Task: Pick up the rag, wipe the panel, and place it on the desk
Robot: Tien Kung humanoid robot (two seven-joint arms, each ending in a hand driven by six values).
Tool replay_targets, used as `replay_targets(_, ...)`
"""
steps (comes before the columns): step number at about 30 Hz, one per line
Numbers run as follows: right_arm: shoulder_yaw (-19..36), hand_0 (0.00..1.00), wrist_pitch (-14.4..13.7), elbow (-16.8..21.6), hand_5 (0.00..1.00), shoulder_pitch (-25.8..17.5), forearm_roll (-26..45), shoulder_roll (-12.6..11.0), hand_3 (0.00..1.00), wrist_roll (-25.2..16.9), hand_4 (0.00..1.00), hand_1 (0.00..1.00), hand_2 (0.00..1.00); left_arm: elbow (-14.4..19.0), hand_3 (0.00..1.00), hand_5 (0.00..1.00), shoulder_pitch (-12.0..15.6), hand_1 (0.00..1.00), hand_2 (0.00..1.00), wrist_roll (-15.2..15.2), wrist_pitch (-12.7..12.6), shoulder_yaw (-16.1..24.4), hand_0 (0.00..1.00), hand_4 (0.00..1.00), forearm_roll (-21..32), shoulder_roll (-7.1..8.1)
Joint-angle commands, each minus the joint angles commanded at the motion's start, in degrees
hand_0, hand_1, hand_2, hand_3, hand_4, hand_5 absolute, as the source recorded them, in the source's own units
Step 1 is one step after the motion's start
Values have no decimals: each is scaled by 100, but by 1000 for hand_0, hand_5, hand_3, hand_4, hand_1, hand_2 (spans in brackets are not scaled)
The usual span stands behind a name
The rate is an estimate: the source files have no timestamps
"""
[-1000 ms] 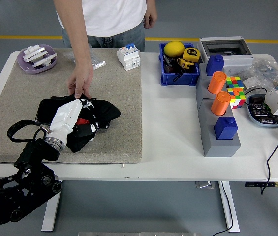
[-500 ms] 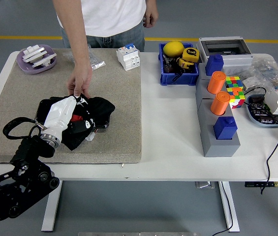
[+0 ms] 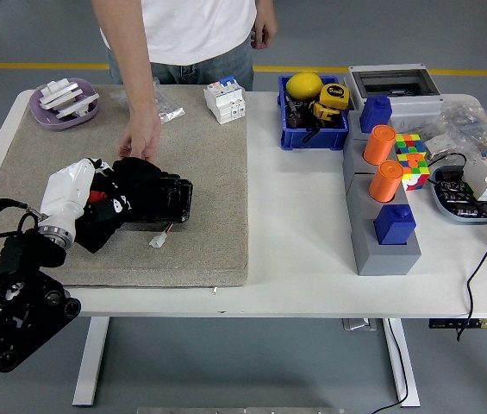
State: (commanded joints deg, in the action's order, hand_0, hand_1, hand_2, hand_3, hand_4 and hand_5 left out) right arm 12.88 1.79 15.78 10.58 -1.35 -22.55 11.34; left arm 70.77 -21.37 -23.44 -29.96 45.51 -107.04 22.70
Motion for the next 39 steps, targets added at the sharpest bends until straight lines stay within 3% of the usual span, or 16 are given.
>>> replay_targets(22,9,707,18,2,535,9,-6,-9,633,17,998,691,694,-275,445,2,67,153,456,-30,-63,462,288,275,-145,314)
replay_targets(39,-32,709,22,4,537,17,53,-2,634,-6,998,690,694,-417,443,2,34,152,454,45,-101,393,288,266,-36,285)
